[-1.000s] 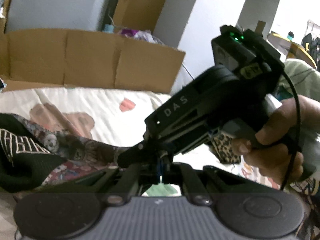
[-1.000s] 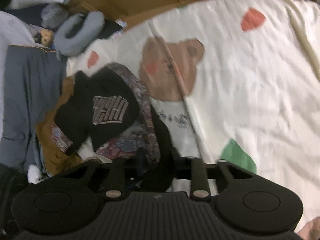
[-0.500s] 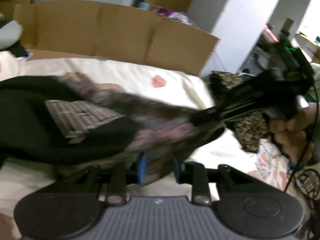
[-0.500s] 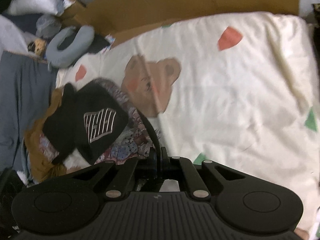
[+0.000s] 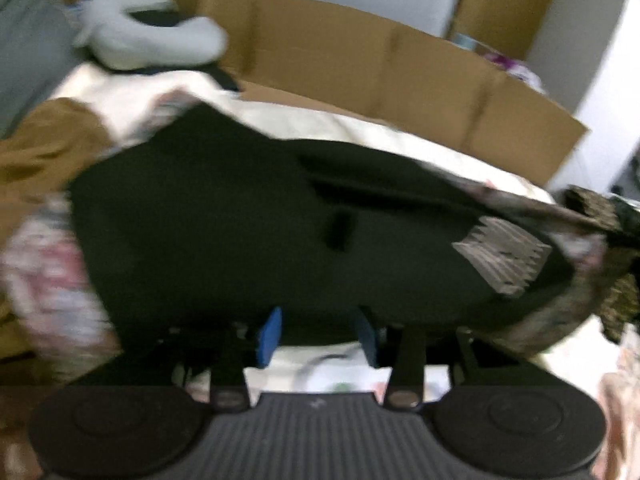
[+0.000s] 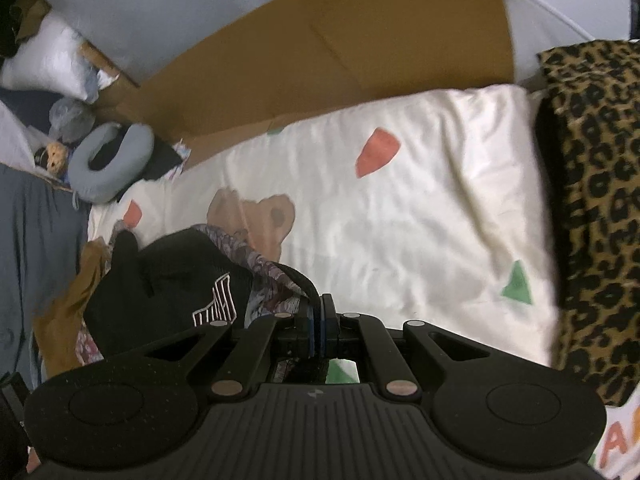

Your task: Fold clothes

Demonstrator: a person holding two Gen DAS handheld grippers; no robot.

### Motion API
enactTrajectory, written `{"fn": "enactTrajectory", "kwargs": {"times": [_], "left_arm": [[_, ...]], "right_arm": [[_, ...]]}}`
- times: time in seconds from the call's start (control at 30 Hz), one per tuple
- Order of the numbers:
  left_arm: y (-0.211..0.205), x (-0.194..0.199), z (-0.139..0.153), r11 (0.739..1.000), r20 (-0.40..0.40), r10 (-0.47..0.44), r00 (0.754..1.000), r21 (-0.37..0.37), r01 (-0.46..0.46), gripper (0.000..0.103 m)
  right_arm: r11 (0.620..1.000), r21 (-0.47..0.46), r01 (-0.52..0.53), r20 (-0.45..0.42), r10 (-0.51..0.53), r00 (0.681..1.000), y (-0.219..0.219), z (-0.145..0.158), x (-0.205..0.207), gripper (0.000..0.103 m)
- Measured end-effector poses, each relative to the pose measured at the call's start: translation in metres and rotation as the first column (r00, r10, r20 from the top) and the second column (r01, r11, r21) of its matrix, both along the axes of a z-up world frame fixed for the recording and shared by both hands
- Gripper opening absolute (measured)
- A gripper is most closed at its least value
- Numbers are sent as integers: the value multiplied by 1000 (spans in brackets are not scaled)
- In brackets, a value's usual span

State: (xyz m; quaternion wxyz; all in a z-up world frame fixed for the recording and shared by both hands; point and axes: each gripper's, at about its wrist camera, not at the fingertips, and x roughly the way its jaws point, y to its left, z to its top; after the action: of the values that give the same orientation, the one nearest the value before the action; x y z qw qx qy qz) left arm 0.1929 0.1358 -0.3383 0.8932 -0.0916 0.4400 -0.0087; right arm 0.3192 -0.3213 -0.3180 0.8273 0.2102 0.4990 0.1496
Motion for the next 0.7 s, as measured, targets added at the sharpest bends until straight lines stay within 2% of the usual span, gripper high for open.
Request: {"fn": "enactTrajectory", "kwargs": {"times": [0.17, 0.3, 0.37, 0.5, 0.7], "left_arm": [[42, -14, 1, 990, -14, 128, 992, 64, -126, 48], [69, -23, 2, 971, -10, 219, 976, 104, -217, 57], [80, -23, -1, 960, -15, 260, 965, 110, -257, 58], [97, -23, -16, 947, -45, 320, 947, 58, -317, 66], [101, -15, -40, 945, -57, 324, 944, -29, -326, 68]], "right_arm": [[999, -17, 32, 17, -32, 999, -16, 9, -8, 0], [998, -36, 58, 20, -57, 998, -28, 12, -16, 0], [996, -45, 73, 18, -72, 997, -34, 12, -21, 0], [989, -78, 124, 16, -123, 992, -46, 9, -28, 0], [980, -105, 169, 13, -169, 986, -64, 3, -33, 0]]}}
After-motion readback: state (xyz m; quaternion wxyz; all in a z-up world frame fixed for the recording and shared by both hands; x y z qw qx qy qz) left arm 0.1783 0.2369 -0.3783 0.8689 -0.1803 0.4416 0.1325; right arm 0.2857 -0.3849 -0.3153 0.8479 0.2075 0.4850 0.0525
